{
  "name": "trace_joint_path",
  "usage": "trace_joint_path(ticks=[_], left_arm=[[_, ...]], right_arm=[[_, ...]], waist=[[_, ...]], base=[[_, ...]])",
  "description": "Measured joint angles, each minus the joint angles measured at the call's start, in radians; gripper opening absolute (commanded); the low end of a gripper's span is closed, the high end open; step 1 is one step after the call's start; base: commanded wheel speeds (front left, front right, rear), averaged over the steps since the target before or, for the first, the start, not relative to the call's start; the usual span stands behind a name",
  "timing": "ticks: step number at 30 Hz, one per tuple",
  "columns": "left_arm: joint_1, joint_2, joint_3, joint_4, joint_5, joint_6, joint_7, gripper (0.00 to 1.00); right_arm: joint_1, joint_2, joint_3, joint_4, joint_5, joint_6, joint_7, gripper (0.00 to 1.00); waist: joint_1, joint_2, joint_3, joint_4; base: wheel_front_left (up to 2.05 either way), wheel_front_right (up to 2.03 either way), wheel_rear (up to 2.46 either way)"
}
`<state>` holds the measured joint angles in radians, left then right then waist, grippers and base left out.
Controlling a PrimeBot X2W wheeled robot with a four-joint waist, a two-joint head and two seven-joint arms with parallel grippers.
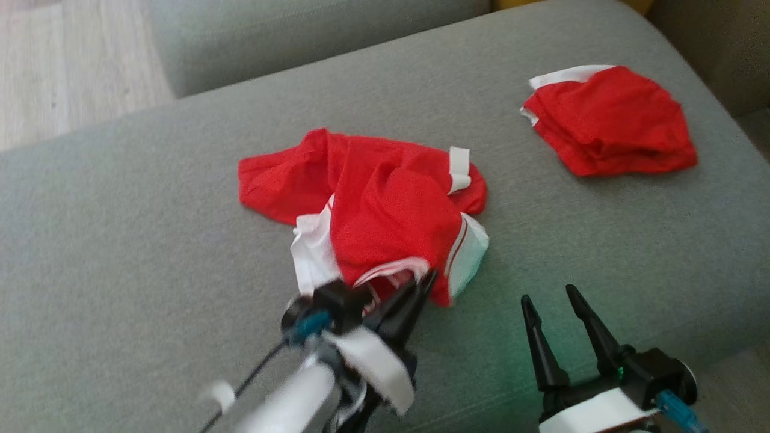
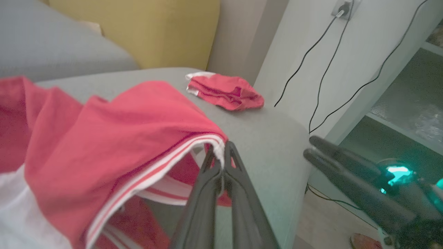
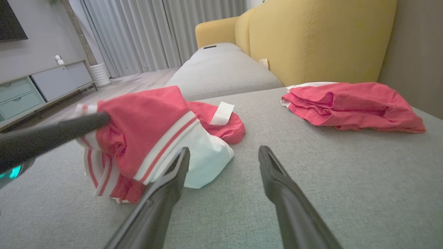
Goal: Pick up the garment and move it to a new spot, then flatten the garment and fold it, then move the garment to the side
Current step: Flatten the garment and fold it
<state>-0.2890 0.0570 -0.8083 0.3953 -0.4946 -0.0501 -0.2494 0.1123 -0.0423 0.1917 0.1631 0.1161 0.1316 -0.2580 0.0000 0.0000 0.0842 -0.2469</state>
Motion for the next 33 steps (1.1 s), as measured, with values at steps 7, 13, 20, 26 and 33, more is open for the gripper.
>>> trace_joint_path(ticks=[7, 13, 20, 26, 33], left_arm=[[-0.299, -0.002, -0.012, -0.032, -0.106, -0.057, 0.000, 0.00], [-0.543, -0.012, 0.068, -0.021, -0.236, -0.069, 0.000, 0.00], [-0.750, -0.033, 0.186, 0.002, -0.301, -0.074, -0.008, 0.00], [-0.557, -0.025, 0.258, 0.067, -0.339, -0.074, -0.007, 0.00], [-0.041, 0.064, 0.341, 0.107, -0.378, -0.052, -0.006, 0.00]], right_arm=[[0.004, -0.001, 0.024, 0.009, 0.010, 0.000, 0.000, 1.00], [0.015, -0.001, 0.037, 0.011, 0.016, 0.000, 0.000, 1.00], [0.044, -0.001, 0.028, 0.010, 0.024, 0.000, 0.000, 1.00], [0.046, -0.001, 0.004, -0.005, 0.031, 0.000, 0.000, 1.00], [0.078, -0.001, -0.033, -0.015, 0.028, 0.000, 0.000, 1.00]], waist=[[0.0000, 0.0000, -0.055, -0.044], [0.0000, 0.0000, -0.089, -0.076], [0.0000, 0.0000, -0.120, -0.075], [0.0000, 0.0000, -0.127, -0.019], [0.0000, 0.0000, -0.111, 0.072]], base=[[0.00, 0.00, 0.00], [0.00, 0.00, 0.00], [0.00, 0.00, 0.00], [0.00, 0.00, 0.00], [0.00, 0.00, 0.00]])
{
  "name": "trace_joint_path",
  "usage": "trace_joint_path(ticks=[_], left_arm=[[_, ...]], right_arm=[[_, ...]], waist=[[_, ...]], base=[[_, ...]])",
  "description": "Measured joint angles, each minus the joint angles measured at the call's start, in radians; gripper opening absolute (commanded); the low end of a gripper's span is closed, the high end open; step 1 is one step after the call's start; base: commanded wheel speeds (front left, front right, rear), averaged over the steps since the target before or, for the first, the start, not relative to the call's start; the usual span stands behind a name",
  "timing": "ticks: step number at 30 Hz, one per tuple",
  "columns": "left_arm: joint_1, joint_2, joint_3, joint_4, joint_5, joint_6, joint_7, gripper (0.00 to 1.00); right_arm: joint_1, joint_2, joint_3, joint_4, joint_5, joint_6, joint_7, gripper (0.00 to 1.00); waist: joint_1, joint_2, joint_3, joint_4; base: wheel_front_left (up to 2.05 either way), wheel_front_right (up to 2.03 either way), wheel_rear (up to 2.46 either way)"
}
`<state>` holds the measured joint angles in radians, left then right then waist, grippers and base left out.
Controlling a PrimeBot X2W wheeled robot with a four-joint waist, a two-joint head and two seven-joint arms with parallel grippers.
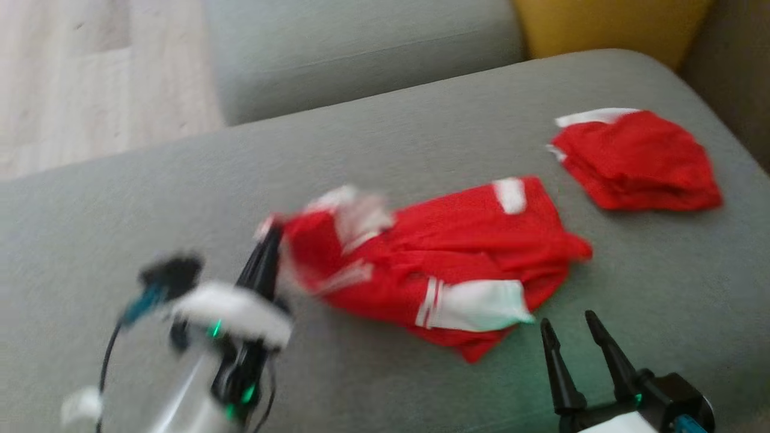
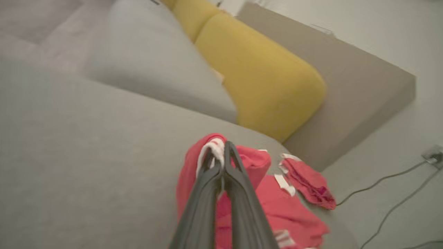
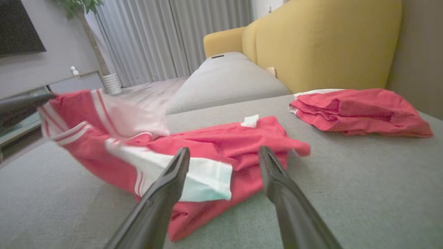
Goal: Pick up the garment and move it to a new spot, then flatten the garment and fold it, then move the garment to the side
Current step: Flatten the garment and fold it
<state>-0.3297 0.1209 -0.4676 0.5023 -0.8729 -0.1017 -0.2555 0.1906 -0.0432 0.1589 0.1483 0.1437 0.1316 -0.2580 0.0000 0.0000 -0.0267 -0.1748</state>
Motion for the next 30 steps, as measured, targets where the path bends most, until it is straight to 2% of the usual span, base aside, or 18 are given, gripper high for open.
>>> trace_joint_path(ticks=[3, 8, 9, 10, 11, 16, 21, 25, 27, 30], left_arm=[[0.112, 0.012, 0.065, -0.008, 0.000, 0.006, 0.000, 0.00], [0.164, 0.027, 0.105, -0.010, 0.049, 0.016, 0.000, 0.00], [0.165, 0.028, 0.114, -0.006, 0.058, 0.022, 0.000, 0.06], [0.165, 0.030, 0.118, 0.001, 0.067, 0.030, 0.000, 0.56], [0.165, 0.033, 0.118, 0.008, 0.085, 0.040, 0.000, 1.00], [0.166, 0.064, 0.125, -0.037, 0.239, 0.111, 0.000, 1.00], [0.166, 0.136, 0.075, -0.164, 0.424, 0.195, 0.009, 1.00], [0.152, 0.214, 0.034, -0.239, 0.544, 0.268, 0.113, 1.00], [0.131, 0.253, 0.034, -0.272, 0.571, 0.301, 0.221, 1.00], [0.126, 0.300, 0.061, -0.360, 0.552, 0.340, 0.399, 1.00]], right_arm=[[0.000, 0.000, -0.006, -0.005, -0.012, 0.000, 0.000, 1.00], [-0.002, 0.000, -0.009, -0.006, -0.020, 0.000, 0.000, 1.00], [-0.004, 0.000, -0.008, -0.006, -0.022, 0.000, 0.000, 1.00], [-0.006, 0.000, -0.008, -0.006, -0.022, 0.000, 0.000, 1.00], [-0.010, 0.000, -0.007, -0.006, -0.022, 0.000, 0.000, 1.00], [-0.019, 0.000, 0.000, -0.005, -0.026, 0.000, 0.000, 1.00], [-0.018, 0.000, -0.004, -0.004, -0.031, 0.000, 0.000, 1.00], [-0.019, 0.000, -0.001, -0.004, -0.031, 0.000, 0.000, 1.00], [-0.022, 0.000, 0.005, -0.004, -0.034, 0.000, 0.000, 1.00], [-0.027, 0.000, 0.002, -0.004, -0.038, 0.000, 0.000, 1.00]], waist=[[0.0000, 0.0000, 0.015, 0.035], [0.0000, 0.0000, 0.045, 0.078], [0.0000, 0.0000, 0.051, 0.084], [0.0000, 0.0000, 0.056, 0.089], [0.0000, 0.0000, 0.060, 0.092], [0.0000, 0.0000, 0.068, 0.088], [0.0000, 0.0000, 0.070, 0.070], [0.0000, 0.0000, 0.080, 0.058], [0.0000, 0.0000, 0.085, 0.046], [0.0000, 0.0000, 0.092, 0.026]], base=[[0.00, 0.00, 0.00], [0.00, 0.00, 0.00], [0.00, 0.00, 0.00], [0.00, 0.00, 0.00], [0.00, 0.00, 0.00], [0.00, 0.00, 0.00], [0.00, 0.00, 0.00], [0.00, 0.00, 0.00], [0.00, 0.00, 0.00], [0.00, 0.00, 0.00]])
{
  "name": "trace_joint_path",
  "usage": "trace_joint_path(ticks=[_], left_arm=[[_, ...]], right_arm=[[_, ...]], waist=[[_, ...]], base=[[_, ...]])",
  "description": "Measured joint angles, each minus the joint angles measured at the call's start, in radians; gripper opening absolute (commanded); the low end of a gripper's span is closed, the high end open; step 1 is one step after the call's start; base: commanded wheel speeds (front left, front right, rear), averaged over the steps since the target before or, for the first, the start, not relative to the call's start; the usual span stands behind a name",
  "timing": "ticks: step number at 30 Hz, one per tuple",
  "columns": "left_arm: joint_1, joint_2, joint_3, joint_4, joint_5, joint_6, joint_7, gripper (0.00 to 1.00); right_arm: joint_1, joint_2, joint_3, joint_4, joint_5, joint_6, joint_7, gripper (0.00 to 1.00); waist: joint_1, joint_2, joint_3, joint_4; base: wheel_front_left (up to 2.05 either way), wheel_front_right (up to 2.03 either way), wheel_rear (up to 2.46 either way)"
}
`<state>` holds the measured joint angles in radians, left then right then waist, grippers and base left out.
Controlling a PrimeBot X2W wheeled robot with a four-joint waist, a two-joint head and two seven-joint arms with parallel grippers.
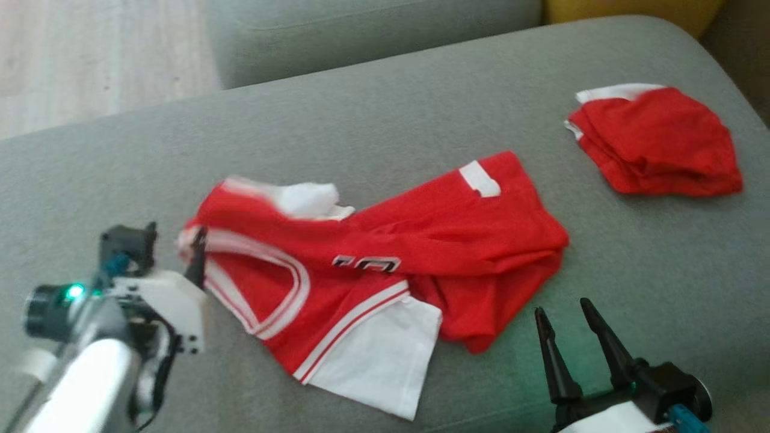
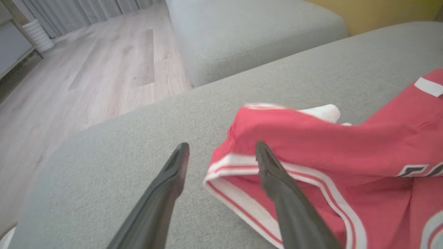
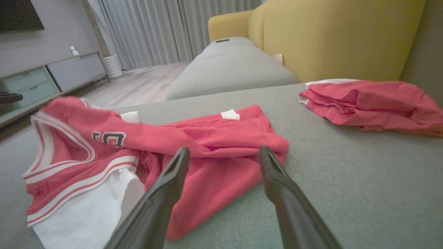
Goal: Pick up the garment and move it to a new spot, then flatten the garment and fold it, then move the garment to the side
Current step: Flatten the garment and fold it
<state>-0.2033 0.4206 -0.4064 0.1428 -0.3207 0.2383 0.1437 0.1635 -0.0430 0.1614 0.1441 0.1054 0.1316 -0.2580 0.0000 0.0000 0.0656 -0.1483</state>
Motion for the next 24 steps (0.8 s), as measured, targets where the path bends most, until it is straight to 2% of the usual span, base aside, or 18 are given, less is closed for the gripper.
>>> trace_joint_path(ticks=[3, 5, 8, 12, 15, 18, 24], left_arm=[[0.061, 0.063, 0.029, -0.105, -0.033, 0.025, 0.139, 1.00], [0.141, 0.087, 0.060, -0.161, -0.073, 0.042, 0.171, 1.00], [0.258, 0.109, 0.094, -0.224, -0.075, 0.077, 0.134, 1.00], [0.284, 0.096, 0.097, -0.285, -0.075, 0.072, 0.019, 1.00], [0.241, 0.087, 0.069, -0.277, -0.036, 0.049, -0.044, 1.00], [0.138, 0.071, -0.016, -0.223, 0.023, -0.007, -0.054, 1.00], [-0.210, -0.046, -0.168, 0.008, 0.124, -0.125, -0.056, 1.00]], right_arm=[[-0.005, 0.000, -0.002, -0.001, 0.001, 0.000, 0.000, 1.00], [-0.007, 0.000, -0.006, -0.001, 0.005, 0.000, 0.000, 1.00], [-0.007, 0.000, -0.013, -0.002, 0.011, 0.000, 0.000, 1.00], [-0.008, 0.000, -0.027, -0.005, 0.019, 0.000, 0.000, 1.00], [-0.009, 0.000, -0.015, -0.005, 0.019, 0.000, 0.000, 1.00], [-0.020, 0.000, -0.002, -0.004, 0.016, 0.000, 0.000, 1.00], [-0.079, 0.000, 0.011, -0.004, 0.005, 0.000, 0.000, 1.00]], waist=[[0.0000, 0.0000, 0.012, -0.016], [0.0000, 0.0000, 0.021, -0.020], [0.0000, 0.0000, 0.028, -0.017], [0.0000, 0.0000, 0.029, 0.004], [0.0000, 0.0000, 0.031, 0.031], [0.0000, 0.0000, 0.043, 0.048], [0.0000, 0.0000, 0.095, 0.053]], base=[[0.00, 0.00, 0.00], [0.00, 0.00, 0.00], [0.00, 0.00, 0.00], [0.00, 0.00, 0.00], [0.00, 0.00, 0.00], [0.00, 0.00, 0.00], [0.00, 0.00, 0.00]])
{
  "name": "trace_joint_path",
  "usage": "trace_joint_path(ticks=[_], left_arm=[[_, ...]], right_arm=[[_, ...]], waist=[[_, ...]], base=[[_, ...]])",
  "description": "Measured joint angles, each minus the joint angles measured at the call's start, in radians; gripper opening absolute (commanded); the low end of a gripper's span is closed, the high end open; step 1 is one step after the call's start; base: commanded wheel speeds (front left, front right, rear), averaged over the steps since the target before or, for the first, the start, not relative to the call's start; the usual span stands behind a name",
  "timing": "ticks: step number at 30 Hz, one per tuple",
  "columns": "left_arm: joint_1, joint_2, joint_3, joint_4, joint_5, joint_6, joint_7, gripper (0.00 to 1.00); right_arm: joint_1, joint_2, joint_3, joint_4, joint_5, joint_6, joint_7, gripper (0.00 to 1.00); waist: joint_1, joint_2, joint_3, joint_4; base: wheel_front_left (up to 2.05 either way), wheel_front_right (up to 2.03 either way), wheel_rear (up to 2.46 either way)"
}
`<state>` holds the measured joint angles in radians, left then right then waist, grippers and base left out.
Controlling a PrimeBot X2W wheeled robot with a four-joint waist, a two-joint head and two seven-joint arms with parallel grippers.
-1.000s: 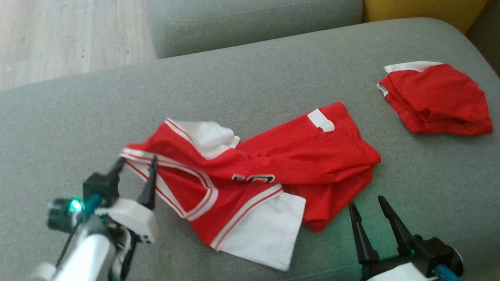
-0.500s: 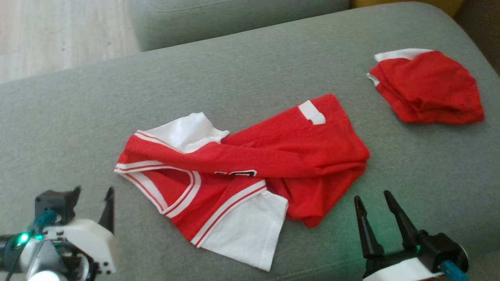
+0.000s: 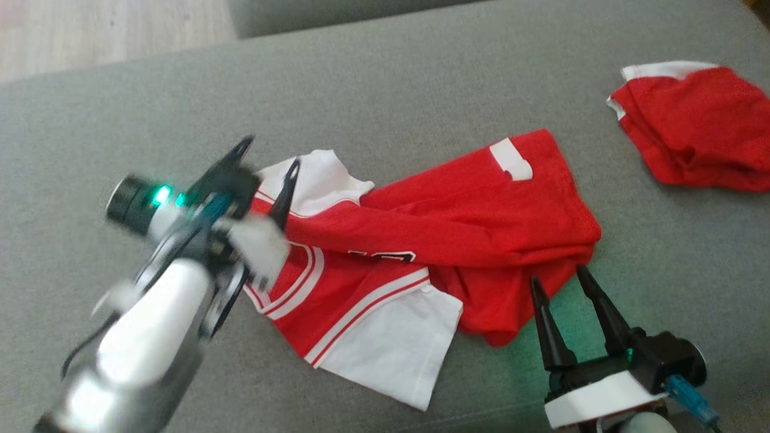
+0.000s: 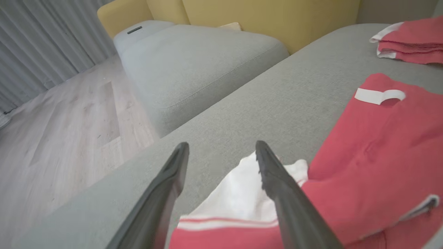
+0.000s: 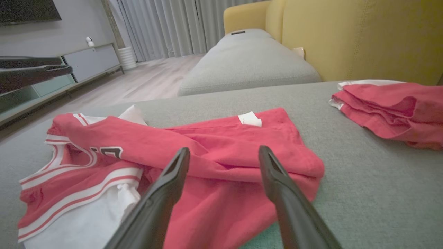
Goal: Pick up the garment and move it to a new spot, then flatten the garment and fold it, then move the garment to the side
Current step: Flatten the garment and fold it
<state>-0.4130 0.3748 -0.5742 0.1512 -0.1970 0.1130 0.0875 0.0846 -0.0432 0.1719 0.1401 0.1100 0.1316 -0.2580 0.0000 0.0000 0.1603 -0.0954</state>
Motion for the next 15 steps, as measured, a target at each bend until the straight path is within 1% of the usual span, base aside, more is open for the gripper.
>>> trace_joint_path(ticks=[3, 5, 6, 10, 11, 15], left_arm=[[-0.149, -0.066, -0.050, 0.172, 0.040, -0.043, -0.024, 1.00], [-0.225, -0.096, -0.079, 0.294, 0.079, -0.055, -0.046, 1.00], [-0.289, -0.125, -0.104, 0.412, 0.104, -0.072, -0.065, 1.00], [-0.386, -0.188, -0.163, 0.614, 0.151, -0.107, -0.101, 1.00], [-0.400, -0.203, -0.170, 0.654, 0.154, -0.113, -0.114, 1.00], [-0.445, -0.254, -0.195, 0.793, 0.173, -0.113, -0.164, 1.00]], right_arm=[[-0.012, -0.001, 0.002, 0.000, -0.005, 0.000, 0.000, 1.00], [-0.017, -0.003, 0.007, 0.000, -0.005, 0.000, 0.000, 1.00], [-0.023, -0.004, 0.010, 0.000, -0.005, 0.000, 0.000, 1.00], [-0.055, -0.013, 0.015, -0.001, -0.005, 0.000, 0.000, 1.00], [-0.062, -0.015, 0.017, -0.003, -0.005, 0.000, 0.000, 1.00], [-0.077, -0.019, 0.019, -0.006, -0.005, 0.000, 0.000, 1.00]], waist=[[0.0000, 0.0000, 0.032, -0.004], [0.0000, 0.0000, 0.055, -0.008], [0.0000, 0.0000, 0.079, -0.013], [0.0001, 0.0000, 0.122, -0.023], [0.0001, 0.0000, 0.131, -0.025], [0.0001, 0.0000, 0.159, -0.031]], base=[[0.00, 0.00, 0.00], [0.00, 0.00, 0.00], [0.00, 0.00, 0.00], [0.00, 0.00, 0.00], [0.00, 0.00, 0.00], [0.00, 0.00, 0.00]])
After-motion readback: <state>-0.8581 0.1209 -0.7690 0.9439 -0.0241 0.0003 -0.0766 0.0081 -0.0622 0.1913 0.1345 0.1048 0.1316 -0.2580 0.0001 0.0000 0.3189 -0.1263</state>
